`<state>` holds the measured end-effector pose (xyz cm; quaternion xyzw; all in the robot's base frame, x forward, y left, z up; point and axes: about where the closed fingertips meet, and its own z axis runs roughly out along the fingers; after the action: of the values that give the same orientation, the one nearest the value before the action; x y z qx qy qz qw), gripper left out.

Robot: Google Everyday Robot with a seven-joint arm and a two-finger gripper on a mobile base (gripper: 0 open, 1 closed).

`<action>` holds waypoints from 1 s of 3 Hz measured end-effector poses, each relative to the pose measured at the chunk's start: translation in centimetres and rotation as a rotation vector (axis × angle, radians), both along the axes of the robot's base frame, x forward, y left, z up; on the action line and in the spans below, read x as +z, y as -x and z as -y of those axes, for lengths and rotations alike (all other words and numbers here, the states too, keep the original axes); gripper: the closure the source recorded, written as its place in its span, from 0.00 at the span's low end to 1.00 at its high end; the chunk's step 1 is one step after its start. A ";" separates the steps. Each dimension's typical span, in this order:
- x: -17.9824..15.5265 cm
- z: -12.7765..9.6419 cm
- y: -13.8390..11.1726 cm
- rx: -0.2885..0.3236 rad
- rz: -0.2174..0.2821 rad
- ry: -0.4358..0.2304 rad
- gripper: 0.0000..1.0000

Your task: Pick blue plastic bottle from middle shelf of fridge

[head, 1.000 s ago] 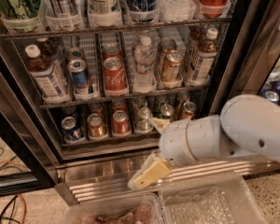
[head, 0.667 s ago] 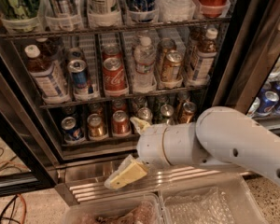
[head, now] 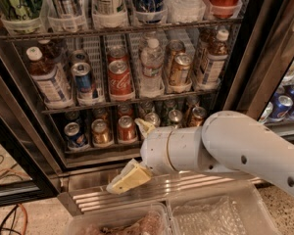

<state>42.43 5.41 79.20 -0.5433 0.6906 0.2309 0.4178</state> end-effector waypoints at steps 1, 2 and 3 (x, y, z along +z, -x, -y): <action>0.0 -0.7 -0.7 -0.022 0.009 -0.045 0.00; 0.7 -2.9 -2.4 -0.051 0.039 -0.123 0.00; 2.1 -5.9 -4.1 -0.082 0.084 -0.189 0.00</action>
Offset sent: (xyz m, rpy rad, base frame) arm 0.0520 0.0527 0.0146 0.2290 -0.0829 -0.1112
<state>46.50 11.33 81.27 -0.4818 0.6693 0.2549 0.5049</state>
